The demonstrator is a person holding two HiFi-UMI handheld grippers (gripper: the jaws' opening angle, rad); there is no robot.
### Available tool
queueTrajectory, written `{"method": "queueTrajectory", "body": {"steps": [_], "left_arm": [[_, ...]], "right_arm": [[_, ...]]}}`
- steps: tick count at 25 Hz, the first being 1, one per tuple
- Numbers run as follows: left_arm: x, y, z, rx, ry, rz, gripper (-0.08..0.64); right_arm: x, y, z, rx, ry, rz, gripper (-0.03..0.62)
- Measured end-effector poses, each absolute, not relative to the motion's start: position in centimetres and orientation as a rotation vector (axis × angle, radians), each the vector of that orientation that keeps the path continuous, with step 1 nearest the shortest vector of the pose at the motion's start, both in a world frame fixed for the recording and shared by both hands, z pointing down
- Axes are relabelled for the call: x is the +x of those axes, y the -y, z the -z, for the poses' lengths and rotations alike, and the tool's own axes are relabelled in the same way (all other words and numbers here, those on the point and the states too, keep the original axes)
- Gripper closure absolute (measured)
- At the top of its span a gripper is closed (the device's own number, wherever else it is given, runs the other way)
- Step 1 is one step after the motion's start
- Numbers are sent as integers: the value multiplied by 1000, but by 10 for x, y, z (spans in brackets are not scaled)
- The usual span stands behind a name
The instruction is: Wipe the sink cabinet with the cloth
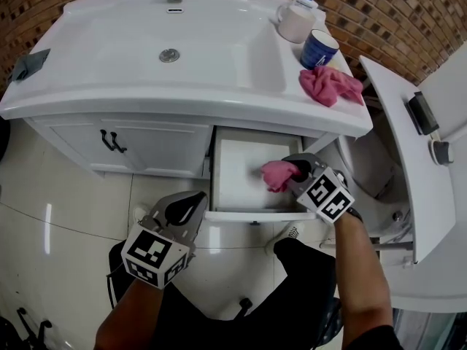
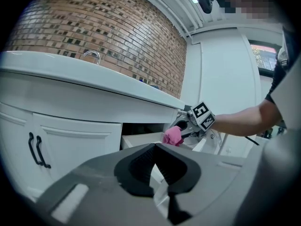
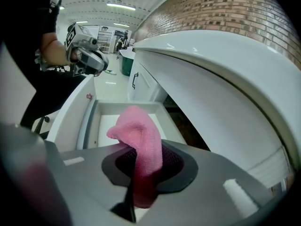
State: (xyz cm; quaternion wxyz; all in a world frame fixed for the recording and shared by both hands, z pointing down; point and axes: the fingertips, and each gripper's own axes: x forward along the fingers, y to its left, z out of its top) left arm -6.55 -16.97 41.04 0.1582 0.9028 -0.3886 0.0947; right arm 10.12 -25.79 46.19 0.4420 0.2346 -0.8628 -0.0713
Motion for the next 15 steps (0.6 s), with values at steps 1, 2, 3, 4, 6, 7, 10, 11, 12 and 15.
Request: {"method": "queueTrajectory", "body": {"steps": [1, 2, 3, 4, 6, 7, 10, 11, 12, 15], "left_arm": [[-64, 170, -411, 2583, 1106, -269, 554], [-63, 169, -411, 2585, 1101, -268, 554], [-62, 169, -411, 2588, 1097, -268, 554], [-61, 168, -411, 2590, 1094, -268, 554], [-60, 167, -411, 2592, 1091, -267, 554], [-59, 167, -410, 2593, 1090, -266, 554], [-59, 165, -409, 2595, 1091, -267, 554], [-59, 165, -409, 2596, 1092, -267, 554], [-59, 165, -408, 2596, 1093, -268, 554], [-62, 164, -408, 2594, 1103, -266, 554]], "right_arm": [[109, 258, -462, 593, 2129, 171, 514], [116, 258, -462, 604, 2118, 165, 514], [123, 258, -462, 614, 2110, 161, 514], [128, 259, -461, 624, 2103, 158, 514], [138, 260, -460, 643, 2094, 149, 514], [143, 260, -459, 649, 2089, 144, 514], [155, 259, -459, 664, 2073, 132, 514], [159, 259, -459, 671, 2067, 129, 514], [162, 259, -458, 678, 2062, 126, 514], [159, 257, -452, 678, 2078, 130, 514]]}}
